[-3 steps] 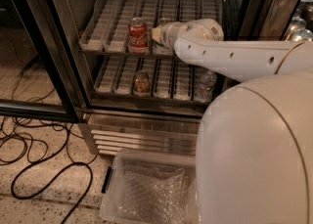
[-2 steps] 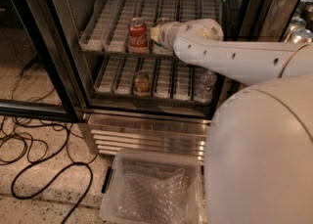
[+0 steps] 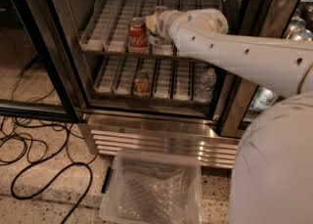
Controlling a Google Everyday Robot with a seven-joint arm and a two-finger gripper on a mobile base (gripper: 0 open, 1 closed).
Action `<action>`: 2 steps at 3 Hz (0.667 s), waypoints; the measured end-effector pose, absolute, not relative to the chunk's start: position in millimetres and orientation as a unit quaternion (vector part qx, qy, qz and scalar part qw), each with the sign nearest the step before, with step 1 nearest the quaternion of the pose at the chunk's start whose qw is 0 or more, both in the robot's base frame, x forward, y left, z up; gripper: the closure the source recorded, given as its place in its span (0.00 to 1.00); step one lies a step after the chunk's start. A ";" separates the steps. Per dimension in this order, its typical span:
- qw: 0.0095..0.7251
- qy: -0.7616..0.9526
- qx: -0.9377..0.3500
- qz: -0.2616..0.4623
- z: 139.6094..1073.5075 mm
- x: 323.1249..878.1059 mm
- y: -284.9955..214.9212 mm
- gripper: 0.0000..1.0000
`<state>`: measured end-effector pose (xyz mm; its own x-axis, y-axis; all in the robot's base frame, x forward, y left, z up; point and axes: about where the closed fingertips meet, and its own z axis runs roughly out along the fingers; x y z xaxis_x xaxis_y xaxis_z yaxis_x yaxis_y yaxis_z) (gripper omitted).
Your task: Pick 7up can from middle shelf of fridge
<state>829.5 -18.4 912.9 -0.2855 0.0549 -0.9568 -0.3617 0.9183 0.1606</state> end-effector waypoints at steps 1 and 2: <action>0.571 0.795 -0.104 0.176 899.9 812.8 -16.3 1.00; 0.568 0.795 -0.108 0.183 898.9 810.5 -6.2 1.00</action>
Offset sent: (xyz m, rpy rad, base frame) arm -0.0131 -0.0009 -0.0097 -0.0142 0.0321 0.0067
